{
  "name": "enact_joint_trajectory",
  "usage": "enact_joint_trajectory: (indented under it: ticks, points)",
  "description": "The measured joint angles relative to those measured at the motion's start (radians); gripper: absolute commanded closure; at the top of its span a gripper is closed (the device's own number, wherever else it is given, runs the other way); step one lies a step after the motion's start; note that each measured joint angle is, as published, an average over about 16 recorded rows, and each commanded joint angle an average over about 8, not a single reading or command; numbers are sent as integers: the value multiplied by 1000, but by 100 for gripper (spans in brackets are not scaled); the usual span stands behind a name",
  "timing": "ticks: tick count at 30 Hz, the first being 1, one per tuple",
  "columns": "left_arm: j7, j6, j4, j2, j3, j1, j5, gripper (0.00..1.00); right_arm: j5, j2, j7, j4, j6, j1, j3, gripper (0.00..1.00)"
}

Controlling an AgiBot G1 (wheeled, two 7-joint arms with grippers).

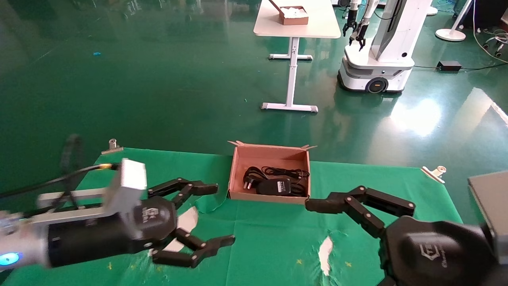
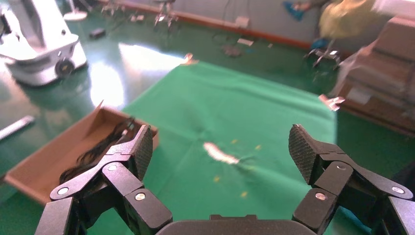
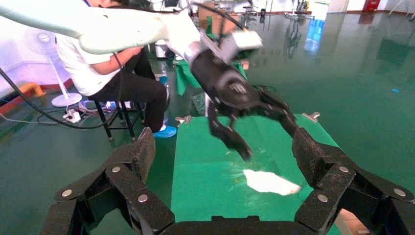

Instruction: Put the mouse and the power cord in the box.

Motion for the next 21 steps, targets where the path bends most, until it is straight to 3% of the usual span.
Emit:
enact_joint_trajectory:
  ticks: [12,21]
  points:
    - [-26,180,-135,-113,-196,118,-168,0,2,1,0,0,0,0,0,0]
    - [-34,230,-173,-145,-252,151,-216,0,3,2,-1,1,-1,-1,0,0]
